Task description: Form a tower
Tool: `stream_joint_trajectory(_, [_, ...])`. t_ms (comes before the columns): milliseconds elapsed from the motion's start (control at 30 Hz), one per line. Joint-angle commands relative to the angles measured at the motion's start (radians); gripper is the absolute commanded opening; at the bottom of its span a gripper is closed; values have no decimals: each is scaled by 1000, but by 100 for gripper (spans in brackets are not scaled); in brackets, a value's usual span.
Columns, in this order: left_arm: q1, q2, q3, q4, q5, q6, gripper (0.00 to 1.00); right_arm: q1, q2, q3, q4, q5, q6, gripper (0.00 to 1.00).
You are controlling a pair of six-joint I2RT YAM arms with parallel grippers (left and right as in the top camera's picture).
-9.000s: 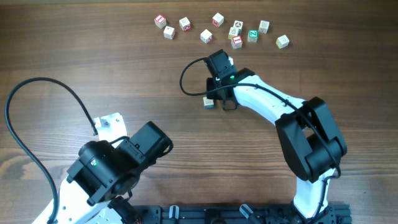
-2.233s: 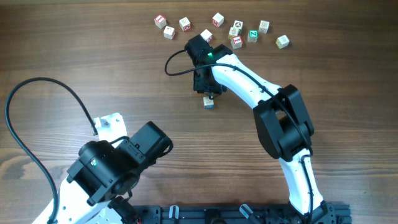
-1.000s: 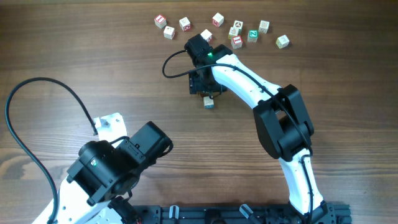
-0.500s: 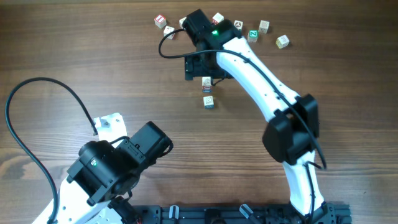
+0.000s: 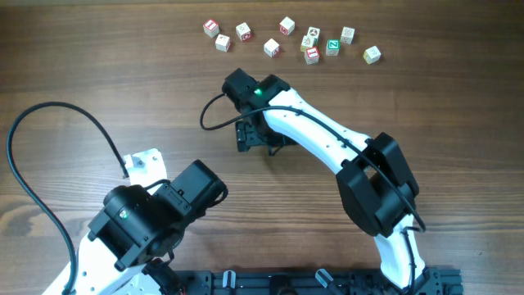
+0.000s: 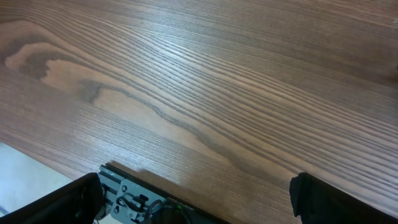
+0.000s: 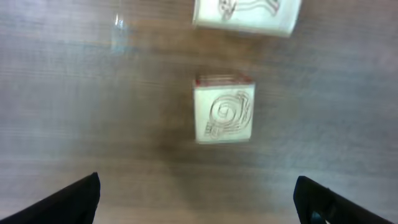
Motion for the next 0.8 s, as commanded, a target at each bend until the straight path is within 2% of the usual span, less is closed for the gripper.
stream_joint_trajectory(0, [1,-5,0,-1,-7,-20,100,-11,-4,-34,43,73,18,99])
stream_joint_trajectory(33, [1,-5,0,-1,-7,-20,100,-18,-4,-48,72,72,18,98])
stream_joint_trajectory(133, [1,-5,0,-1,-7,-20,100,-32,-4,-69,112,50,17,79])
stream_joint_trajectory(300, [1,-5,0,-1,-7,-20,100,-42,-4,-129,214,26,-20,64])
stream_joint_trajectory(367, [1,-5,0,-1,-7,-20,100,-42,-4,-138,229,26,-33,47])
stream_joint_trajectory(433, [1,-5,0,-1,-7,-20,100,-42,-4,-138,221,26,-33,37])
stream_joint_trajectory(567, [1,-5,0,-1,-7,-20,100,-42,-8,-123,198,26,-30,26])
stream_joint_trajectory(767, [1,-5,0,-1,-7,-20,100,-42,-69,-105,163,-21,-6,25])
